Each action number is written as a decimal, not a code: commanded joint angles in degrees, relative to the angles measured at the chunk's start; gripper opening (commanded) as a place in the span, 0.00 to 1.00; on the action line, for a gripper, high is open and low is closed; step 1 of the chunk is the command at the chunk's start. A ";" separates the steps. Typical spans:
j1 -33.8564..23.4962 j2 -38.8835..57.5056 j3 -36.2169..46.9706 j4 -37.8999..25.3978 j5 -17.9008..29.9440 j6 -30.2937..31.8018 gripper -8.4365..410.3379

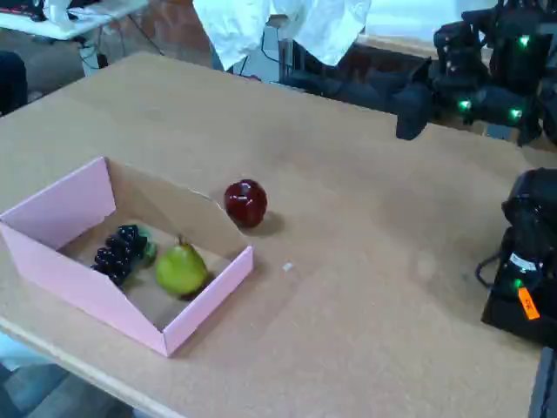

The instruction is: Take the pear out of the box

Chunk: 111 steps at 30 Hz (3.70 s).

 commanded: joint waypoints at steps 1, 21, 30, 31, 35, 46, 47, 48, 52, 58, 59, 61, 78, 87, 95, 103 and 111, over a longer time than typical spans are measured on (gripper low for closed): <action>0.00 0.00 0.07 0.24 -0.07 0.04 0.02; 0.00 0.00 0.07 0.39 -0.07 0.00 0.02; 0.00 0.00 0.79 0.74 -0.11 1.97 0.02; 0.00 0.00 0.79 0.74 -0.11 1.97 0.02; 0.00 0.00 0.79 1.27 -0.17 4.68 0.02; 0.13 4.13 5.57 -10.67 -8.26 10.97 0.02; 0.13 5.18 7.02 -12.33 -8.26 10.97 0.02; 0.15 6.25 8.57 -13.88 -8.24 10.95 0.02; 0.22 12.02 15.63 -20.04 -8.28 10.95 0.02; 0.70 23.12 26.62 -30.21 -10.78 10.47 0.02; 0.94 25.24 28.22 -31.69 -11.61 10.34 0.02; 1.68 29.14 30.86 -34.56 -13.20 9.33 0.02; 15.52 57.33 47.71 -49.68 -5.97 2.89 0.02; 21.84 70.44 61.05 -59.36 0.09 1.84 0.02; 24.57 80.32 69.22 -62.34 0.59 1.22 0.02; 26.71 87.73 74.99 -62.27 0.59 -0.11 0.02; 27.58 92.91 79.25 -62.23 0.63 -1.62 0.02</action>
